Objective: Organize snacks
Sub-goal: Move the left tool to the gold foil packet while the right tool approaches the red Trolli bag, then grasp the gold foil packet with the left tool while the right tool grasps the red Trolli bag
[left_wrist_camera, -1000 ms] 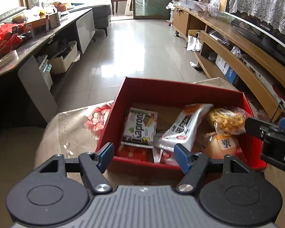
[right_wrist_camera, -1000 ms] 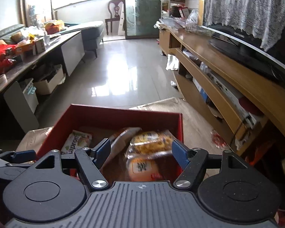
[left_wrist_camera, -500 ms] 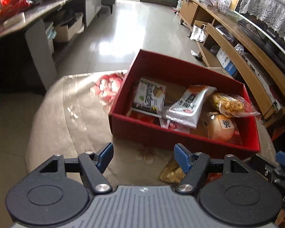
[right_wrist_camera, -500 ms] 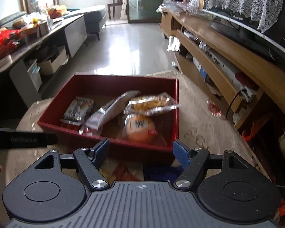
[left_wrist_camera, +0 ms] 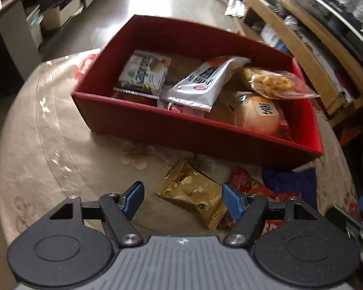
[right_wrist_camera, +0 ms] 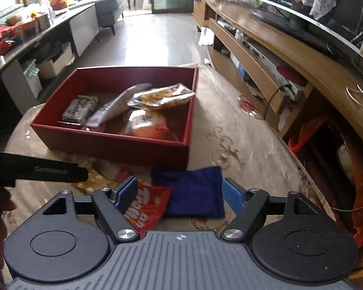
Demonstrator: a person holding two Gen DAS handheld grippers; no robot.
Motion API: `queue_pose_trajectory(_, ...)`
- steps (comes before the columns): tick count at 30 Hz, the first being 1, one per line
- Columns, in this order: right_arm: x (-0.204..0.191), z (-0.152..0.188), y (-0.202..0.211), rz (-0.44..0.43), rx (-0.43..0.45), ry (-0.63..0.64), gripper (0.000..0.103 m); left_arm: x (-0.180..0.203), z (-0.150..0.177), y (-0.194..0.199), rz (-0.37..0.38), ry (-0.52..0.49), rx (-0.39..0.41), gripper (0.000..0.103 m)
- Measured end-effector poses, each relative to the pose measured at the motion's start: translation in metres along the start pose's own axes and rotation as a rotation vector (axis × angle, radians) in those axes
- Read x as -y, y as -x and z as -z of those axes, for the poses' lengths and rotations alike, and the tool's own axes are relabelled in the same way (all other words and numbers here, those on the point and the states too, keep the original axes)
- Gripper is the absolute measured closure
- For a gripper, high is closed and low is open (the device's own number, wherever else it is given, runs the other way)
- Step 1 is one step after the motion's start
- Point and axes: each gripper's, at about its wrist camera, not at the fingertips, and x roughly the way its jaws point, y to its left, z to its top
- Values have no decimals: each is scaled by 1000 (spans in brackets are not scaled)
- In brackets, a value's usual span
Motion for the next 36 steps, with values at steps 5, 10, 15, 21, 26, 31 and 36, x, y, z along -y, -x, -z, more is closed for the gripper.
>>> queue_pose_trajectory(5,8,3,2,-14,-4,5,21,6,4,-26,-17,114,-40,33)
queue_pose_trajectory(10,12,3,5,-36,-3,7,21,21,4,-30,-89,143,-9,31)
queue_pose_trajectory(15,20,3,9,-52,8,6,21,23,16,-26,-141,52,6,32)
queue_pose_trajectory(21,25,5,13,-59,8,-5,20,2,35,-11,-161,6,-50,39)
queue_pose_trajectory(26,19,5,14,-86,5,7,19,-7,27,-2,-124,55,-27,39)
queue_pose_trajectory(31,13,6,9,-77,-12,25,19,9,16,-21,-156,-15,-22,39)
queue_pose_trajectory(36,15,7,1,-68,-38,12,19,15,20,-23,-169,-70,-9,60)
